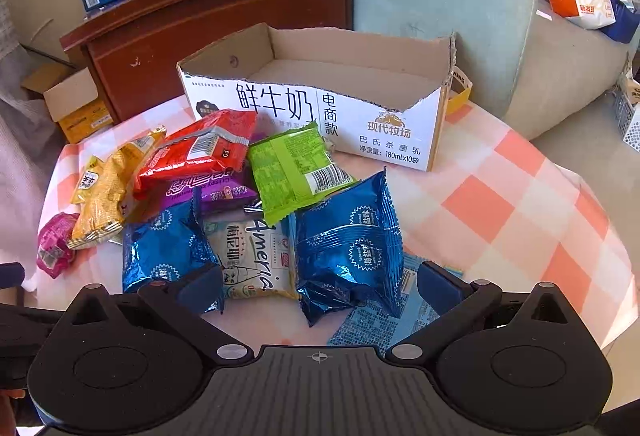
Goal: Organize snacks
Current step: 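Move both tools over the snack pile toward the light-blue wafer packet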
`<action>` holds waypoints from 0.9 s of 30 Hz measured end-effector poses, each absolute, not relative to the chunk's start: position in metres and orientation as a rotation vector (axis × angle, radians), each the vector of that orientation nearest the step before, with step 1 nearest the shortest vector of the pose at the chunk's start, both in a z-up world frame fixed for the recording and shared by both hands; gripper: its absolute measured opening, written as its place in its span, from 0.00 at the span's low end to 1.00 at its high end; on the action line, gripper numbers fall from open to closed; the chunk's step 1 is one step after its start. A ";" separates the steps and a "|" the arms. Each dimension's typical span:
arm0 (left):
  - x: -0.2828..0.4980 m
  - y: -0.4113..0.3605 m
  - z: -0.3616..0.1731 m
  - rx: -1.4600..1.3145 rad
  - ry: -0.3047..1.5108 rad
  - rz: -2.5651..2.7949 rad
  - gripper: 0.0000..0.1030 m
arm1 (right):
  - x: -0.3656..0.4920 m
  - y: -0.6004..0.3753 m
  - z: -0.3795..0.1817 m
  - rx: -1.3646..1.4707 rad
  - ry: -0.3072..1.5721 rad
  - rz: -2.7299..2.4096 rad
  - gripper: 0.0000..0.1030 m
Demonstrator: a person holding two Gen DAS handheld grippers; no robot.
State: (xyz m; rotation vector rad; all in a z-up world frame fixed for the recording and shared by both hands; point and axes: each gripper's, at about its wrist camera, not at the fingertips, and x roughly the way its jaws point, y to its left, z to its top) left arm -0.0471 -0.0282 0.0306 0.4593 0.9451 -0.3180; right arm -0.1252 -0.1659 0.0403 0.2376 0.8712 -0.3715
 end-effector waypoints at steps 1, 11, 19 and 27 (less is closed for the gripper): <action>-0.046 -0.029 0.030 0.461 0.950 -0.321 0.99 | -0.124 -0.165 0.041 0.233 0.878 -0.380 1.00; -0.043 -0.029 0.044 0.474 0.943 -0.326 0.99 | -0.123 -0.160 0.045 0.204 0.928 -0.424 1.00; -0.047 -0.035 0.050 0.501 0.922 -0.338 0.99 | -0.126 -0.165 0.047 0.244 0.952 -0.449 1.00; -0.044 -0.035 0.050 0.498 0.927 -0.334 0.99 | -0.128 -0.163 0.046 0.232 0.956 -0.464 1.00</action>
